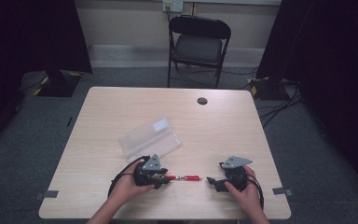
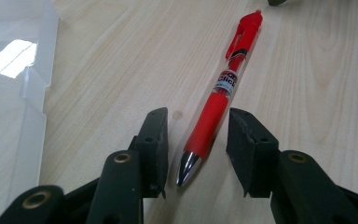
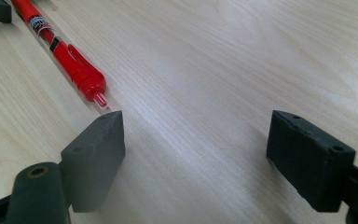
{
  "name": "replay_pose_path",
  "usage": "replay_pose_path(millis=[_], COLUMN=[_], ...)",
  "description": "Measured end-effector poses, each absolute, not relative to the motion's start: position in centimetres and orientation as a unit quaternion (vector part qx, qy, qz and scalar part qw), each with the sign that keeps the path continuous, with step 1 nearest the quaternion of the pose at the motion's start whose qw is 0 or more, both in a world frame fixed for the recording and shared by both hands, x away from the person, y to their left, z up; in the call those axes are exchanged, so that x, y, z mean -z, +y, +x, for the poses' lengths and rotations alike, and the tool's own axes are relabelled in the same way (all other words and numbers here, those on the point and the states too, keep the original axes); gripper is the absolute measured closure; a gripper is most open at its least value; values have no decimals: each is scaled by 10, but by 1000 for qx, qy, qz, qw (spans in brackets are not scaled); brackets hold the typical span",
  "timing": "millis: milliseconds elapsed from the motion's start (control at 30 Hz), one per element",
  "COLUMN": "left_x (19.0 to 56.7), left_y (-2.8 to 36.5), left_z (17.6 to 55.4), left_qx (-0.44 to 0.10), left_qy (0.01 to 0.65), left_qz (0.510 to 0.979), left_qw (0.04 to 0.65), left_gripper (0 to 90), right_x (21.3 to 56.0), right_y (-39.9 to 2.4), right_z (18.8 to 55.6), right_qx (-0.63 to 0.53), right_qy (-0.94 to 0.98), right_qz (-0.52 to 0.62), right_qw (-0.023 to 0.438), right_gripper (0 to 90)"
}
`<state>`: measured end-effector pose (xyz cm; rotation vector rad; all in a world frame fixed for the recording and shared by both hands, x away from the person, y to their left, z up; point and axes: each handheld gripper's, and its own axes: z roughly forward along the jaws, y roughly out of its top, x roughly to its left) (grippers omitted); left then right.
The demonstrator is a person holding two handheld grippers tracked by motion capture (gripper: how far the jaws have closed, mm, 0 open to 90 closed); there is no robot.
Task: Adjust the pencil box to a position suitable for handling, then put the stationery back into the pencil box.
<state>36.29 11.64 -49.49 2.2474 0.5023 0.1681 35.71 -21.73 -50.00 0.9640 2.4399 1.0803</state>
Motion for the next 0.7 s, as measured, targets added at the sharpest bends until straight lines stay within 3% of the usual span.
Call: replay_pose_path(millis=[500, 700], left_x=[495, 494], left_y=[117, 117], left_z=[365, 365], left_qx=[-72, -68], left_qy=[187, 193], left_qz=[893, 895], left_qw=[402, 397], left_gripper=[598, 686], right_x=[500, 500], right_y=[-217, -217], right_z=[357, 357], right_qx=[-376, -376], right_qy=[850, 850], right_qz=[336, 336], right_qw=[151, 151], right_gripper=[186, 186])
